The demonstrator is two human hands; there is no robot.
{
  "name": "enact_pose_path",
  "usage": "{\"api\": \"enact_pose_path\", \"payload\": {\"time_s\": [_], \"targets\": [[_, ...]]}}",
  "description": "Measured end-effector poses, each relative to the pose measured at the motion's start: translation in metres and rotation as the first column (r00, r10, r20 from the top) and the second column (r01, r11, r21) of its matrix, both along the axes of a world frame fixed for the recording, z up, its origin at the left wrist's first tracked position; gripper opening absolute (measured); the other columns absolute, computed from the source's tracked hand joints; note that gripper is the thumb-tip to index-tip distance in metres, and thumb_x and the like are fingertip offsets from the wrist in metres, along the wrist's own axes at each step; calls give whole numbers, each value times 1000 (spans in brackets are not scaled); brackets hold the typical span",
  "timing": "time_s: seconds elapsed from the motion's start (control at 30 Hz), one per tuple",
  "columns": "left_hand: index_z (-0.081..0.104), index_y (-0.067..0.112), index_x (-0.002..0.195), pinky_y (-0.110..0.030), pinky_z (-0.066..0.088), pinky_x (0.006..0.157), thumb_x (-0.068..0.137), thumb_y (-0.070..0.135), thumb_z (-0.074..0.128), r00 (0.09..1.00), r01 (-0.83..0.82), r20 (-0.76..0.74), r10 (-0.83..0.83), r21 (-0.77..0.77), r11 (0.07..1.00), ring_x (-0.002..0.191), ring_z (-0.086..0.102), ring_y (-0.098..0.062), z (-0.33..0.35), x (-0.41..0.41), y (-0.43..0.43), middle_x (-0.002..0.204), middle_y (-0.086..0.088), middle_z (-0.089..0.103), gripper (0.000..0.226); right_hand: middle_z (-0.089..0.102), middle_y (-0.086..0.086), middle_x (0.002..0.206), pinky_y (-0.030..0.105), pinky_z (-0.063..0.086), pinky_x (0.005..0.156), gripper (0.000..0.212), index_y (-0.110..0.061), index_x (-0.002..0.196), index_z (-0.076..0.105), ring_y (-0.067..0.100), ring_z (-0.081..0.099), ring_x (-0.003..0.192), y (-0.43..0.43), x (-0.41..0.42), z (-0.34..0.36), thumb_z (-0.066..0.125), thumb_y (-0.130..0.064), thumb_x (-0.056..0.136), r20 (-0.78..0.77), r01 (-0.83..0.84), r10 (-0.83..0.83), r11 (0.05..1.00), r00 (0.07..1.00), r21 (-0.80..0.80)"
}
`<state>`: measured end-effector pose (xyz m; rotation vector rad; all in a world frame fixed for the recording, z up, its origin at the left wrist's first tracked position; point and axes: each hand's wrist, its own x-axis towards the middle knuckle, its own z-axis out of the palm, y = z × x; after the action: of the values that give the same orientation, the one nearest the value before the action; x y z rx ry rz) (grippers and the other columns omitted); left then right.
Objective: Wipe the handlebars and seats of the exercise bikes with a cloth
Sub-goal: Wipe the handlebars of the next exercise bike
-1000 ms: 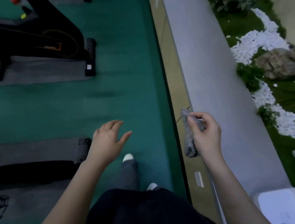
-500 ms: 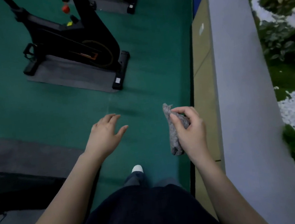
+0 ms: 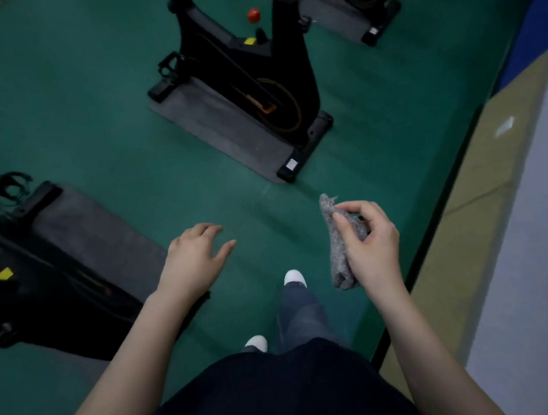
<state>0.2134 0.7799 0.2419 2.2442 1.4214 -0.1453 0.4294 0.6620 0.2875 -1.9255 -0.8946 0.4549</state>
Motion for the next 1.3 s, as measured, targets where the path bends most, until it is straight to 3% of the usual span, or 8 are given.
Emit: {"api": "enact_pose_path", "payload": {"time_s": [0.13, 0.3, 0.53, 0.83, 1.07, 1.3], "targets": [[51, 14, 133, -37, 33, 104, 96, 47, 44, 995, -98, -31, 98, 2, 995, 126, 46, -22, 0, 36, 24, 135, -4, 53, 49, 61, -3, 91, 10, 41, 82, 6, -8, 89, 68, -3, 54, 84, 44, 54, 1, 66, -4, 86, 40, -129, 129, 992, 991, -7], [50, 17, 133, -36, 32, 103, 96, 49, 41, 988, -155, -26, 155, 11, 988, 123, 48, -22, 8, 91, 52, 132, -2, 54, 49, 59, -7, 92, 19, 43, 83, 8, -12, 90, 67, -8, 54, 86, 91, 122, 2, 65, -5, 87, 38, -210, 213, 976, 976, -57], [48, 18, 134, -37, 33, 102, 96, 50, 41, 953, -302, -9, 302, 9, 953, 123, 48, -22, 16, 104, 87, 133, -2, 53, 50, 61, 1, 93, 29, 46, 85, 10, -13, 89, 66, 17, 59, 91, 167, 157, -4, 64, -3, 87, -12, -292, 292, 955, 956, -59], [47, 17, 136, -38, 33, 105, 94, 50, 44, 878, -478, 15, 478, 66, 876, 127, 44, -21, 8, 55, 165, 136, -1, 51, 54, 63, 2, 96, 30, 48, 87, 7, -11, 89, 67, 13, 61, 92, 298, 85, -5, 65, -5, 87, -27, -551, 551, 834, 834, -24], [47, 17, 136, -39, 26, 112, 93, 52, 44, 829, -558, 55, 556, 142, 818, 132, 38, -20, 7, 1, 249, 139, -1, 48, 55, 63, -1, 92, 5, 39, 80, 8, -12, 89, 68, -5, 57, 87, 399, 5, 11, 67, -5, 86, 74, -711, 707, 702, 703, 41], [45, 18, 138, -38, 21, 113, 94, 53, 41, 764, -641, 40, 644, 166, 749, 135, 34, -19, 13, -43, 297, 141, 0, 45, 56, 63, -3, 92, 6, 40, 81, 11, -16, 89, 67, -4, 58, 88, 472, -50, 18, 67, -5, 86, 62, -790, 788, 608, 612, 77]]}}
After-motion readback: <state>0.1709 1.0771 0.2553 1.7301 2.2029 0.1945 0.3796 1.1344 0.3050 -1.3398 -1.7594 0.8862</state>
